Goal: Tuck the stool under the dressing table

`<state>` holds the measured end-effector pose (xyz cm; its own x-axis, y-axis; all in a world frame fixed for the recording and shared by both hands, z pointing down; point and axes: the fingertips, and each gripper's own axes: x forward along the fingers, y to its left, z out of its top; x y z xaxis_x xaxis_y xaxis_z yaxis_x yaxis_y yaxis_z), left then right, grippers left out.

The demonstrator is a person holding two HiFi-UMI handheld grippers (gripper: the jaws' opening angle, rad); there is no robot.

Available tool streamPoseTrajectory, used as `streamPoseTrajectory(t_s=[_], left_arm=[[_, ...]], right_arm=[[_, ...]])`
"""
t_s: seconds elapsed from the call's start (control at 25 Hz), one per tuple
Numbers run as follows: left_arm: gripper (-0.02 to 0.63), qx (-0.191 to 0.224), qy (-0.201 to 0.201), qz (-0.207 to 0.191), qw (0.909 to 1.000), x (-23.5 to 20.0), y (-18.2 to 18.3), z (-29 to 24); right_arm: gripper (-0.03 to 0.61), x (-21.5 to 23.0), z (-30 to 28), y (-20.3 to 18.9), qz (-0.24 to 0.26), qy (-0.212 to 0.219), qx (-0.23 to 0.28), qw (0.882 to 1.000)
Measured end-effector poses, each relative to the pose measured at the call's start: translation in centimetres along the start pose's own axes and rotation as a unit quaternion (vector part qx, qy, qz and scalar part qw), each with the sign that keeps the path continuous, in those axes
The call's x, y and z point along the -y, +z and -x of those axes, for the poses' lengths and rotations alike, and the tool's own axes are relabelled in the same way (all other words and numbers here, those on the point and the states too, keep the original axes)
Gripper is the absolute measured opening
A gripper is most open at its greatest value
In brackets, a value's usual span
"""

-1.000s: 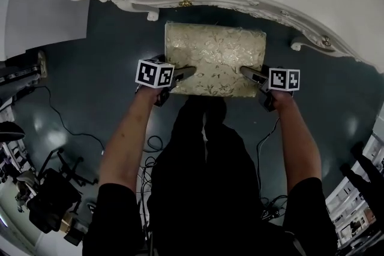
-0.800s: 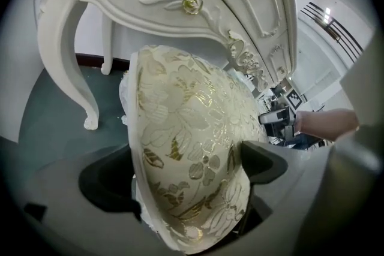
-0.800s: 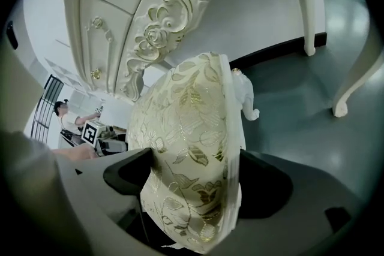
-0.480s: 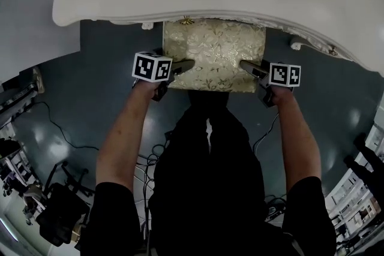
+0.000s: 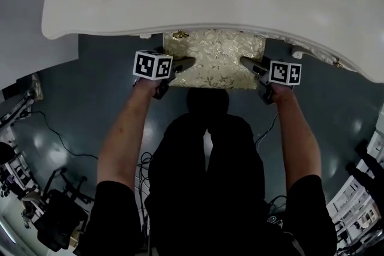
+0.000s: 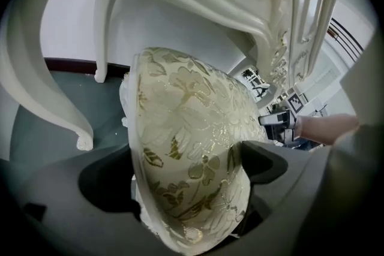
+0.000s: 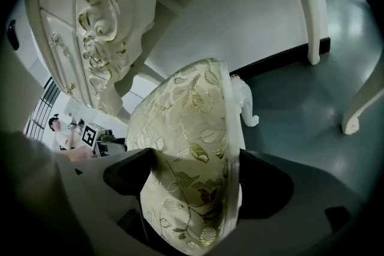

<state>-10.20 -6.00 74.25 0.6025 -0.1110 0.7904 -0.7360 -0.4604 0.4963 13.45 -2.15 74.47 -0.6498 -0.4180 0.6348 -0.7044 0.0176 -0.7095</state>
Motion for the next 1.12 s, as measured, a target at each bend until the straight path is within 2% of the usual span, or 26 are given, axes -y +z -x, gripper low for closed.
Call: streamPoseTrajectory(t_s=[0.12, 0.36, 0.52, 0.68, 0.96, 1.12], left_arm=[[0.546, -0.002, -0.003, 0.003, 1.0000, 0.0, -1.3, -0.9], [0.546, 0.027, -0.016, 0.029, 0.9991, -0.6, 0.3, -1.2], [0.546, 0.042, -0.023, 0.029, 0.9984, -1.2, 1.8, -1.6], [0.546, 0.048, -0.038, 0.028, 0.9977, -1.1, 2.0, -1.5], [0.546, 0.054, -0.043, 0.039, 0.9969, -0.5, 0.7, -0.1], [0.546, 0.006, -0.032, 0.045, 0.9985, -0.7, -4.1, 0.6]], right_arm=[[0.431, 0.8, -0.5, -1.1, 0.006, -0.002, 0.006, 1.000], [0.431, 0.9, -1.0, 1.4, 0.006, -0.006, 0.033, 0.999], [0.431, 1.2, -1.3, 2.3, -0.006, -0.006, 0.067, 0.998], [0.431, 1.3, -1.1, 2.3, -0.009, -0.005, 0.078, 0.997], [0.431, 1.3, -0.1, 0.9, -0.012, -0.008, 0.059, 0.998], [0.430, 0.7, 1.3, -2.8, 0.012, -0.009, 0.005, 1.000]])
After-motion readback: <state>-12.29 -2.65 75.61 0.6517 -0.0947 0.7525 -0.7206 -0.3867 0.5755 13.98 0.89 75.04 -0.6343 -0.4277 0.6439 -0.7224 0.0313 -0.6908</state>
